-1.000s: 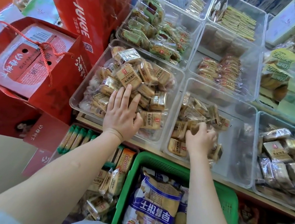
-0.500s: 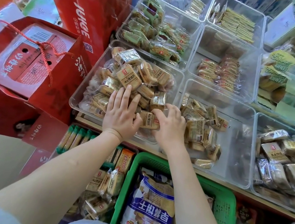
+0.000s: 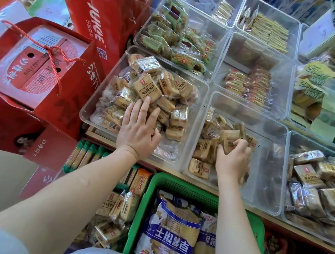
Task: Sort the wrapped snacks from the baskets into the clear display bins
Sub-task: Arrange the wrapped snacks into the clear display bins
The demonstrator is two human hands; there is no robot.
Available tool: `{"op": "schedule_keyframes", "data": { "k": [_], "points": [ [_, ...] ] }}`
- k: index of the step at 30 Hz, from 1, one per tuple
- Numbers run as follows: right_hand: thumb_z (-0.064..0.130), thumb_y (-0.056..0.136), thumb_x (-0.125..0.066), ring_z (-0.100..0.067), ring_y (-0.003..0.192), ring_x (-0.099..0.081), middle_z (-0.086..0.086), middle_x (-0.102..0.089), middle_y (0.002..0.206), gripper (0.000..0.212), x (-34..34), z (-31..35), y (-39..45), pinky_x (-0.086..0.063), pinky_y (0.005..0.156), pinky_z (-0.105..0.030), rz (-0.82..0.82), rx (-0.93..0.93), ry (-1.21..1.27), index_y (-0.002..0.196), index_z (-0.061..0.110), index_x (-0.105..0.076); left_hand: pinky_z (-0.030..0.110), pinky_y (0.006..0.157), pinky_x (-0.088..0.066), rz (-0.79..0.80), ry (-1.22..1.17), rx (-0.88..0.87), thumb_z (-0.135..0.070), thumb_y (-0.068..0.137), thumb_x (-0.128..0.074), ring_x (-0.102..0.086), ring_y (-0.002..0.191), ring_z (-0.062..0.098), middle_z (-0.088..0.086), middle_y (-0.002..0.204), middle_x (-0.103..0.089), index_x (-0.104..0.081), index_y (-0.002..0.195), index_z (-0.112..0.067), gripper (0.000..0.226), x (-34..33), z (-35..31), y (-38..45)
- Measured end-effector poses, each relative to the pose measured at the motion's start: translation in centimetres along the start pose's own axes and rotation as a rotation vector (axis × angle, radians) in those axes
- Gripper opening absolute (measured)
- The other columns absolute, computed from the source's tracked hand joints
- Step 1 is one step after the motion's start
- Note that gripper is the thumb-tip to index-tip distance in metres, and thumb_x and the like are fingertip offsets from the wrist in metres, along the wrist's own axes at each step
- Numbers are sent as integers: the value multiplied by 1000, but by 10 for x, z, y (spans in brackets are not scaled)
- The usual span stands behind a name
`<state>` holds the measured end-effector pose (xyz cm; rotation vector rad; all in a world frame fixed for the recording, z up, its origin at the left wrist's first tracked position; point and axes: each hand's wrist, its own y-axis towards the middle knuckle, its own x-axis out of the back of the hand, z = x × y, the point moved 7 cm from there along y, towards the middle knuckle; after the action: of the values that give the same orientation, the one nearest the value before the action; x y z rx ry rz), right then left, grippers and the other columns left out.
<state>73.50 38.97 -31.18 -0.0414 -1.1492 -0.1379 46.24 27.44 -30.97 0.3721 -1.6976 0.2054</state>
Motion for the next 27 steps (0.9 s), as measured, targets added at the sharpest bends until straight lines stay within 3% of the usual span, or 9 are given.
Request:
{"op": "schedule_keyframes", "data": {
  "k": [3,5,7,9,11,15,20,22,27],
  "points": [
    [41,89,-67,-36,114,-46,-17,-48,122,39,3,3,9,-39,97,-49,-9,-30,-99,108,12,-49,46,122,-1,-9,-4,-1,-41,89,-32,-19,147,36,17,161,-20,-40,146,-17,63,0,0,0],
    [40,90,-64,-34,120,-45,-15,-51,126,35,11,32,12,-38,100,-48,-102,90,-71,108,11,-54,46,122,1,-7,-8,-5,-41,89,-32,-19,147,36,17,161,-20,-40,146,-17,62,0,0,0],
    [35,92,-61,-29,115,-50,-9,-59,116,28,11,74,7,-37,98,-41,-129,289,22,105,11,-58,46,122,1,-9,-13,-8,-41,89,-33,-19,147,36,18,161,-20,-39,146,-18,62,0,0,0],
    [36,93,-58,-26,108,-54,-3,-61,105,25,-5,116,-6,-38,96,-38,-37,486,75,104,13,-60,47,122,-1,-14,-23,-7,-40,89,-35,-20,147,37,18,161,-20,-40,146,-17,62,0,1,1],
    [44,93,-56,-26,115,-51,-3,-61,112,35,-32,144,-19,-35,105,-45,113,602,-26,114,17,-59,48,122,-4,-23,-30,-10,-40,89,-36,-21,147,37,18,161,-22,-40,146,-17,61,0,1,1],
    [57,90,-58,-31,137,-36,-10,-52,136,60,-67,158,-25,-17,118,-56,260,575,-387,134,18,-45,50,122,-7,-36,-39,-15,-40,89,-35,-22,146,37,19,160,-23,-42,145,-16,61,0,0,1],
    [49,92,-60,-32,133,-40,-12,-53,133,52,-63,159,-23,-16,119,-52,262,591,-329,131,17,-47,51,122,-8,-37,-37,-15,-41,89,-34,-22,147,37,18,160,-22,-41,146,-17,62,-1,1,0],
    [43,90,-61,-29,124,-45,-9,-57,124,44,-50,157,-23,-25,115,-47,249,593,-215,125,17,-52,51,122,-7,-40,-41,-14,-41,90,-34,-21,147,37,18,161,-21,-41,146,-17,62,-2,1,0],
    [31,83,-64,-18,95,-47,2,-55,97,29,7,120,-26,-44,80,-35,66,432,185,107,16,-58,49,122,-5,-40,-49,-11,-42,89,-35,-20,147,37,18,161,-20,-39,146,-18,62,-2,2,1]
  ]
}}
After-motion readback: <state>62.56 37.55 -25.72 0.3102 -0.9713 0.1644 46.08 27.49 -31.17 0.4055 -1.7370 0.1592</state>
